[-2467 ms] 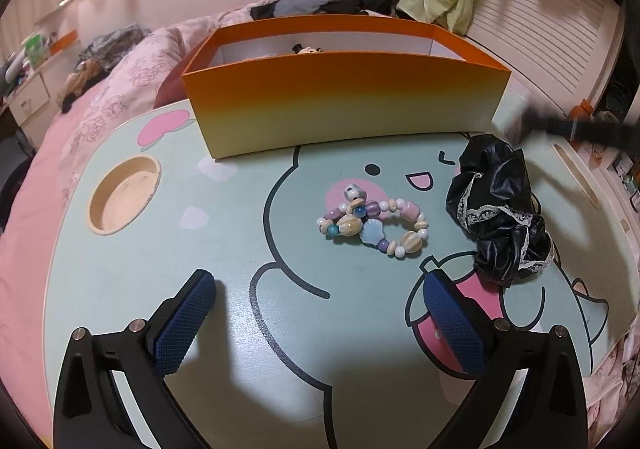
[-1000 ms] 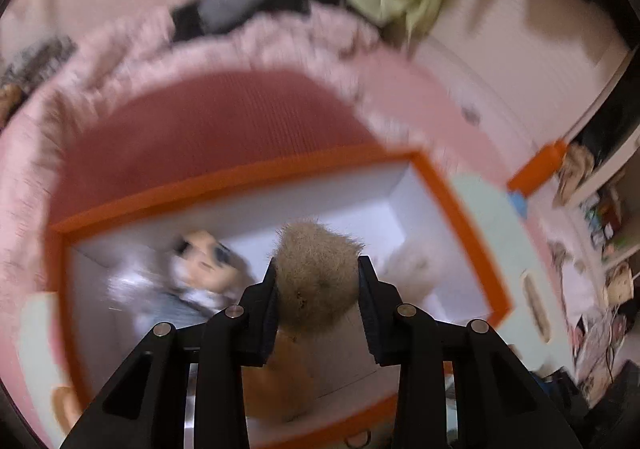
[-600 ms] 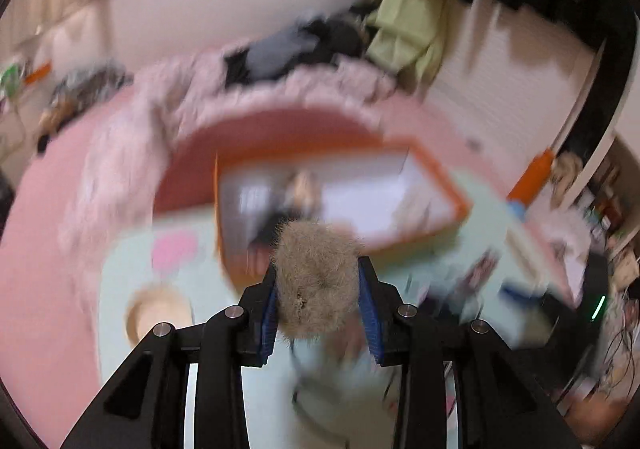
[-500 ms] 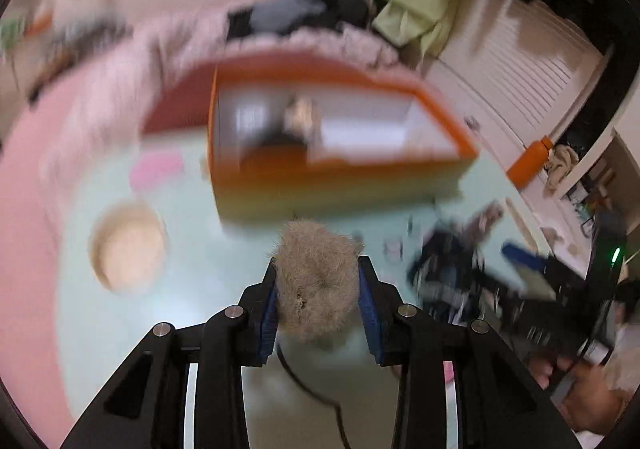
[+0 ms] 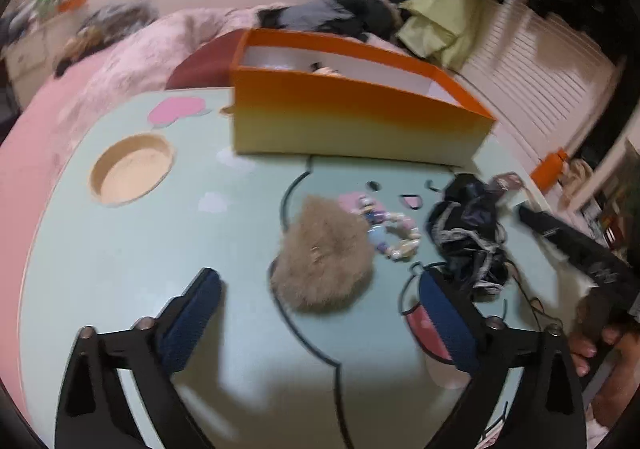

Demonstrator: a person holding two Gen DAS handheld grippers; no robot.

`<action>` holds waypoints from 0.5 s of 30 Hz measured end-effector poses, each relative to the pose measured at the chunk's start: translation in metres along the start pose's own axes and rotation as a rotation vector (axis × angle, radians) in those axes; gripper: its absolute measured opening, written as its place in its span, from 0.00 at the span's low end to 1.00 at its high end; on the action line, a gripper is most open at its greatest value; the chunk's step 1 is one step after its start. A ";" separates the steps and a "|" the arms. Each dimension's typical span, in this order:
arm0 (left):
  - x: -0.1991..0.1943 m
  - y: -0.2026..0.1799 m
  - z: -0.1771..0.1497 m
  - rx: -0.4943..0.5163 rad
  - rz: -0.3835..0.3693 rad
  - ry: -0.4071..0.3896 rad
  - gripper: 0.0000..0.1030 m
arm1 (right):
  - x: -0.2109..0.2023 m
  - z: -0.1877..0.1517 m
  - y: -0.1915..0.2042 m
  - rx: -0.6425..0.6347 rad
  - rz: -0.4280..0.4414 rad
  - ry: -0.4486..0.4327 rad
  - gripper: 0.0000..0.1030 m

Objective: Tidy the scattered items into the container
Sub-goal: 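Lift the brown pompom out and release it on the table, then grasp the tan round plush bun in the box with the right gripper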

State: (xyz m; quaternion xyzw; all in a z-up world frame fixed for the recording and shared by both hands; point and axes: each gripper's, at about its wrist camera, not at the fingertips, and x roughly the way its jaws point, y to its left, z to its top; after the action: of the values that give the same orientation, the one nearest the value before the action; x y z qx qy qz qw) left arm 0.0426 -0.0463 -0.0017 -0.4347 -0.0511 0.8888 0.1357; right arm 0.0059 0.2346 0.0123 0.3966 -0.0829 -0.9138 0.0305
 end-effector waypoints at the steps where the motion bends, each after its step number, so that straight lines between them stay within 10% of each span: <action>1: 0.001 0.001 0.000 -0.001 0.024 0.000 0.99 | -0.008 0.002 -0.002 0.010 -0.001 -0.034 0.84; 7: 0.018 -0.020 -0.002 0.124 0.161 0.055 1.00 | -0.039 0.064 0.042 -0.056 0.135 -0.189 0.84; 15: 0.014 -0.015 -0.002 0.110 0.164 0.050 1.00 | 0.085 0.147 0.141 -0.156 0.211 0.338 0.74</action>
State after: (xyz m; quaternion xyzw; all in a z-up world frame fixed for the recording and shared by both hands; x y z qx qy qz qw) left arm 0.0392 -0.0284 -0.0103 -0.4513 0.0366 0.8873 0.0875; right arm -0.1608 0.1045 0.0751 0.5298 -0.0469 -0.8296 0.1701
